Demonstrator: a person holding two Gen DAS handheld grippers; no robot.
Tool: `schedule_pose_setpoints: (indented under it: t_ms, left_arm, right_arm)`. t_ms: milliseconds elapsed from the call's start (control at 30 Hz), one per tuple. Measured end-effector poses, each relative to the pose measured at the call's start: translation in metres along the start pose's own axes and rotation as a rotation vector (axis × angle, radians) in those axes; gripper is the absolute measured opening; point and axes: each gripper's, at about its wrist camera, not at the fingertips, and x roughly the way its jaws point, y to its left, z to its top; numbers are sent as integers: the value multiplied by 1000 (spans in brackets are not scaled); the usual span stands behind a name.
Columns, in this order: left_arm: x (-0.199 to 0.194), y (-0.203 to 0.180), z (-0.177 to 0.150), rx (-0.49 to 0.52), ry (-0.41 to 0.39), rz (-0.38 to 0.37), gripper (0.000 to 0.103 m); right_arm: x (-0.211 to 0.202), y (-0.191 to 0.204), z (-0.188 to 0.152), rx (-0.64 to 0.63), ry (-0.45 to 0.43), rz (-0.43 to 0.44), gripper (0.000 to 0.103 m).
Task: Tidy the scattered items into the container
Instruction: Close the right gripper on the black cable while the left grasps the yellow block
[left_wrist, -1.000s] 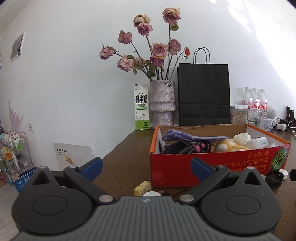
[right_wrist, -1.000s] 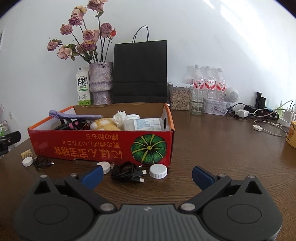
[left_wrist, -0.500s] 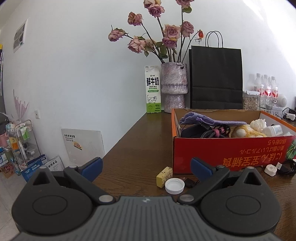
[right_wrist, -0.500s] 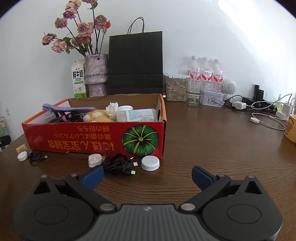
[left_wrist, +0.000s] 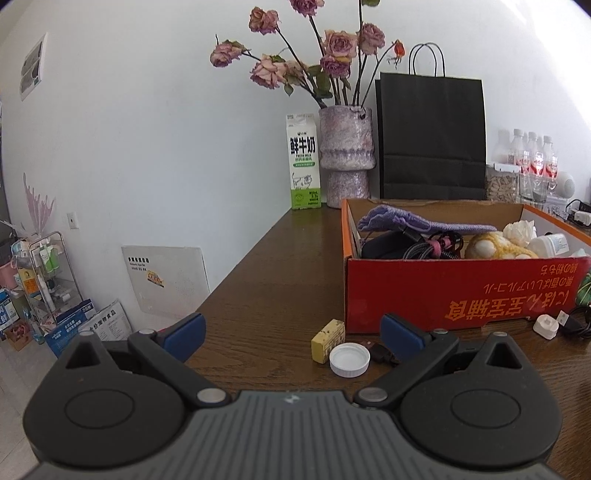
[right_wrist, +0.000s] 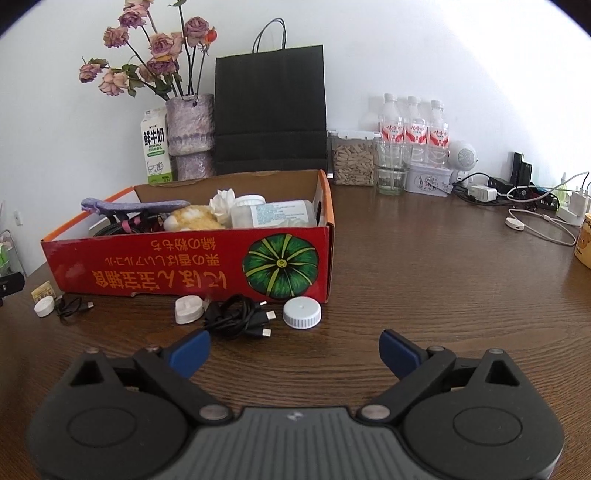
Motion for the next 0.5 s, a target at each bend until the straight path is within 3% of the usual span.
schedule_pose_setpoints:
  t_ms: [200, 267, 400, 500]
  left_arm:
    - [11, -3, 1, 20, 63, -30, 93]
    - [14, -5, 1, 27, 64, -46, 87]
    - [22, -9, 6, 39, 56, -53, 86]
    - [33, -11, 9, 33, 83, -67, 79]
  right_arm:
    - [3, 3, 1, -6, -4, 12, 93]
    - [3, 10, 2, -41, -19, 24, 92]
    - [10, 27, 7, -99, -31, 40, 87]
    - [18, 36, 12, -117, -24, 41, 86]
